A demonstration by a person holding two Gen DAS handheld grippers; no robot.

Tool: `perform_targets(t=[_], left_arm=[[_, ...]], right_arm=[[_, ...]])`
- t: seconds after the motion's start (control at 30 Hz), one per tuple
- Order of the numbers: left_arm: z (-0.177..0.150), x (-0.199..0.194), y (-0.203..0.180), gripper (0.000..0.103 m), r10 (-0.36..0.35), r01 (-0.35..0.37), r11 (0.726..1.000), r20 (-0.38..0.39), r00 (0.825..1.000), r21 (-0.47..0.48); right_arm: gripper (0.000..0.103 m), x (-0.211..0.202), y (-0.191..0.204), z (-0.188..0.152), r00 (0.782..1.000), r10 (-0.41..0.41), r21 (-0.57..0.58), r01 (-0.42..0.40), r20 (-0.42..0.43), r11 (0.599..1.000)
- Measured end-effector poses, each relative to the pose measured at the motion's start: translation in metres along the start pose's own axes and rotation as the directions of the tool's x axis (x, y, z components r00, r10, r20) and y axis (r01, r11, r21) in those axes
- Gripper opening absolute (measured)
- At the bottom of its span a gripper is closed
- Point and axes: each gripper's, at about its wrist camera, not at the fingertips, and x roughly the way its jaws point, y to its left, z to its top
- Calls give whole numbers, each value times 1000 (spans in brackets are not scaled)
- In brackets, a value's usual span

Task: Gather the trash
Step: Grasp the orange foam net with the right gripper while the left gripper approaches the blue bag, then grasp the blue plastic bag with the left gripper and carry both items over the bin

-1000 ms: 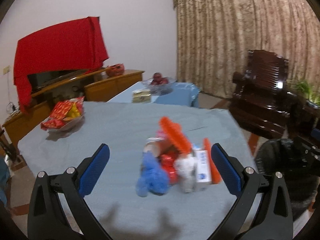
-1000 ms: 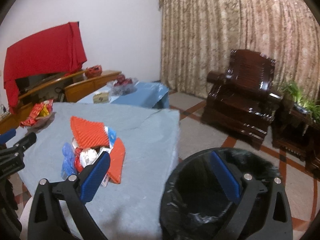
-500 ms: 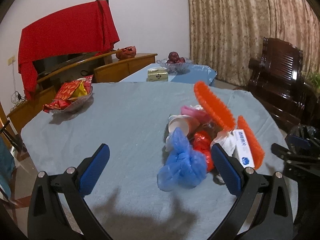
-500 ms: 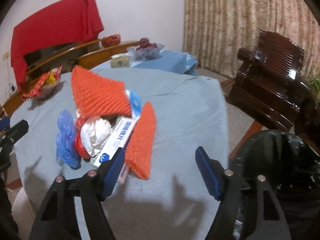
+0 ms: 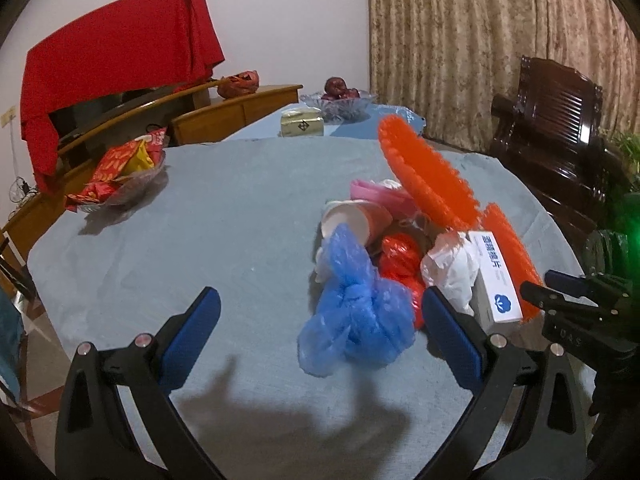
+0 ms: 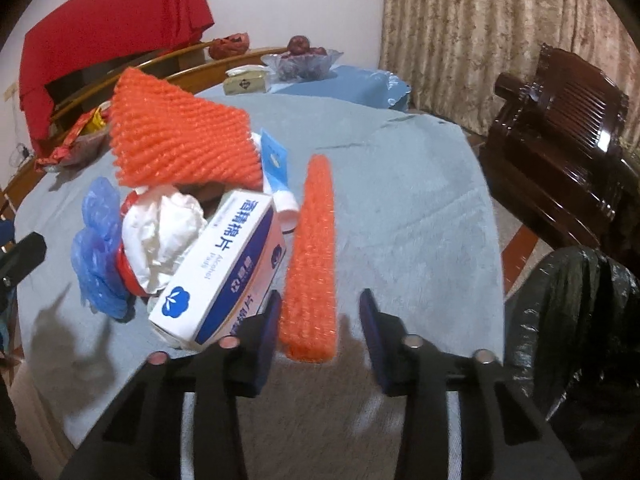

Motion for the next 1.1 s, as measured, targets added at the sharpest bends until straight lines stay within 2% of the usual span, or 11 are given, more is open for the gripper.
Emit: perform_targets(t=[0.1, 0.13, 0.17, 0.3, 0.4, 0.5, 0.57, 0.67, 0.83, 1.1], left_arm=[[-2, 6, -4, 89, -9, 9, 1000, -14, 1000, 4], [-3, 8, -4, 82, -11, 11, 1000, -17, 1000, 4], [-4, 11, -6, 80, -17, 17, 1000, -24, 1000, 5], [-8, 23, -14, 78, -25, 25, 1000, -41, 999, 19], [-12, 36, -18, 71, -20, 23, 999, -66, 998, 34], [-14, 49, -19, 59, -29, 32, 999, -93, 995, 24], [-17, 56, -17, 40, -60, 63, 998, -118, 991, 20], [-19, 59, -10, 26, -110, 108, 994, -137, 985, -22], [-14, 42, 1, 22, -119, 115, 992, -104, 987, -45], [7, -12, 2, 21, -108, 108, 994, -15, 994, -32]], right_arm=[[13, 2, -2, 0, 1000, 29, 1, -29, -9, 1000], [13, 1, -2, 1, 1000, 30, 1, -30, -6, 1000], [12, 0, -3, 2, 999, 35, 3, -35, -2, 999], [12, -5, -4, 4, 999, 32, 7, -32, 7, 999], [12, -8, -7, 5, 999, 34, 14, -34, 4, 999], [12, -13, -11, 4, 1000, 25, 18, -25, 2, 1000], [12, -14, -13, 5, 1000, 25, 22, -25, 2, 999], [12, -18, -14, 6, 1000, 30, 27, -30, 6, 999], [12, -31, -12, 8, 999, 34, 17, -34, 34, 999], [12, -67, -15, 13, 994, 45, 26, -48, 101, 999]])
